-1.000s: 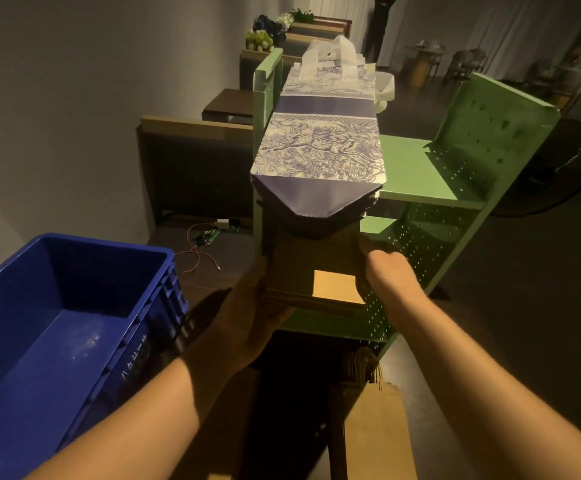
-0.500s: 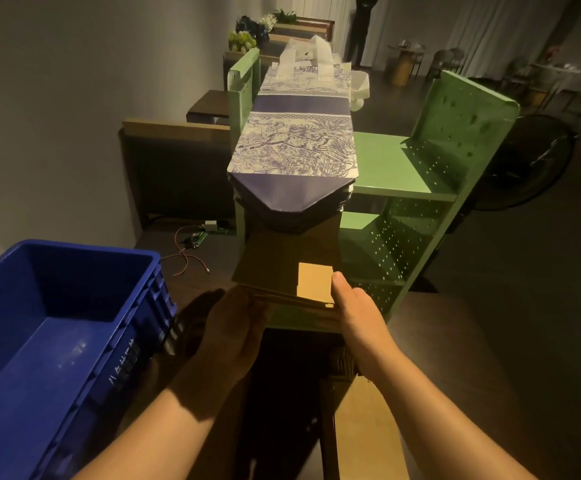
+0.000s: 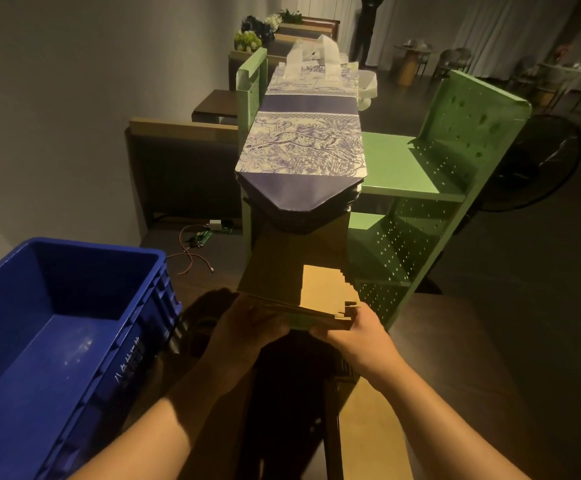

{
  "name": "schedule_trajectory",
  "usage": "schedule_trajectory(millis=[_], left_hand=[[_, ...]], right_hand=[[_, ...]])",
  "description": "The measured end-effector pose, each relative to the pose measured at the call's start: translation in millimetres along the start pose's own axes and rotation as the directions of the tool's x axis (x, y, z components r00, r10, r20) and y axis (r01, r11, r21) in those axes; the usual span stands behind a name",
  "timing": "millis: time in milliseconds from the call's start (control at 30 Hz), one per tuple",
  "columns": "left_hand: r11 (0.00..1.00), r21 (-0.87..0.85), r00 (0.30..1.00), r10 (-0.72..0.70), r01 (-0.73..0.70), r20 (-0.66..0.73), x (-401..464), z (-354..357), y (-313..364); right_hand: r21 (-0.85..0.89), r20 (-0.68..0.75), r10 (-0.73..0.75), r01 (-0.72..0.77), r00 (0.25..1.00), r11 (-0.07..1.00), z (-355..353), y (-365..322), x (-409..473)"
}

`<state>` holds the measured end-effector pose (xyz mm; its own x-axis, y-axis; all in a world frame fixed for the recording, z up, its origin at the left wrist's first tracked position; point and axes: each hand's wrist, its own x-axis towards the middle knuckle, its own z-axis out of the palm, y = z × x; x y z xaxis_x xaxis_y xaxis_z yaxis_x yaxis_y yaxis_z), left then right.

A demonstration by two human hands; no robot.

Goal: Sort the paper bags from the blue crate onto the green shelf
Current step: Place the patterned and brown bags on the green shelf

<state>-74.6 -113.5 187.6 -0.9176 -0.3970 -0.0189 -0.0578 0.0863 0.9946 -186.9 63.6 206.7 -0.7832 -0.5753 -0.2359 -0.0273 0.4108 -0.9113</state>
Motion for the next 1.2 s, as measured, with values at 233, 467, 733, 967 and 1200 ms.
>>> schedule_trajectory(millis=[233, 467, 733, 967, 1200], left_hand=[[0.983, 0.161, 0.963, -0.046, 0.092, -0.264, 8, 6, 1], [0.990, 0.136, 0.953, -0.004, 0.047, -0.303, -1, 6, -11], [0.997, 0.055, 0.988, 0.065, -0.058, -0.140, -2, 0, -6], [0.954, 0.299, 0.973, 0.094, -0.027, -0.211, 0, 7, -11], [0.967, -0.200, 0.924, 0.071, -0.155, -0.375, -16, 11, 9]], right_hand=[[-0.011, -0.180, 0.089, -0.092, 0.980, 0.996, 10, 6, 7], [0.032, -0.087, 0.070, -0.068, 0.994, 0.997, 4, 4, -4], [-0.022, -0.163, -0.068, 0.066, 0.984, 0.998, -5, 0, -16], [-0.093, -0.178, -0.099, 0.083, 0.979, 0.992, -1, -10, -22], [0.236, -0.276, -0.094, 0.162, 0.957, 0.958, 9, -13, -23]])
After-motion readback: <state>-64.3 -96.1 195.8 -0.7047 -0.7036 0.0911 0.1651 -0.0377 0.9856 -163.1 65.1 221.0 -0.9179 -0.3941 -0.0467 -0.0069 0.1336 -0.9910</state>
